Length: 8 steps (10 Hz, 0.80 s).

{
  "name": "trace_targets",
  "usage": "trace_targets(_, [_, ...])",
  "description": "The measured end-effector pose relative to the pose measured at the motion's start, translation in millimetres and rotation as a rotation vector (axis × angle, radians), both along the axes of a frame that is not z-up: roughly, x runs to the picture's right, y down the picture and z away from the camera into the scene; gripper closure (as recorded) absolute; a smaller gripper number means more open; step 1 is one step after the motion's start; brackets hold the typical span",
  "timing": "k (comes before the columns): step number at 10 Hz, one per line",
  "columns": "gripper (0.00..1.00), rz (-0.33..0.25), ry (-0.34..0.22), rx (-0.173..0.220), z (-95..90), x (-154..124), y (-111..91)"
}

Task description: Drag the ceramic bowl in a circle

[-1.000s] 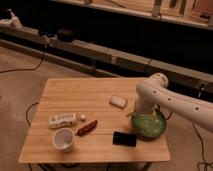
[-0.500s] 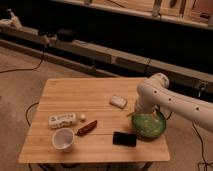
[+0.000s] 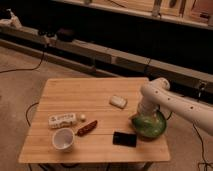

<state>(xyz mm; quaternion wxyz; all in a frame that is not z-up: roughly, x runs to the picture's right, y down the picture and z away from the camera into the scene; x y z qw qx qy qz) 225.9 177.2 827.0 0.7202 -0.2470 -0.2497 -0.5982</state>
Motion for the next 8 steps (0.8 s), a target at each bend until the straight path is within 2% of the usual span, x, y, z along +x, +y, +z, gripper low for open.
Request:
trace_targets(3, [0.20, -0.023, -0.027, 0.025, 20.0, -8, -17])
trace_targets(5, [0.20, -0.011, -0.029, 0.022, 31.6, -9, -16])
trace_targets(8, [0.20, -0.013, -0.052, 0.009, 41.8, -28, -13])
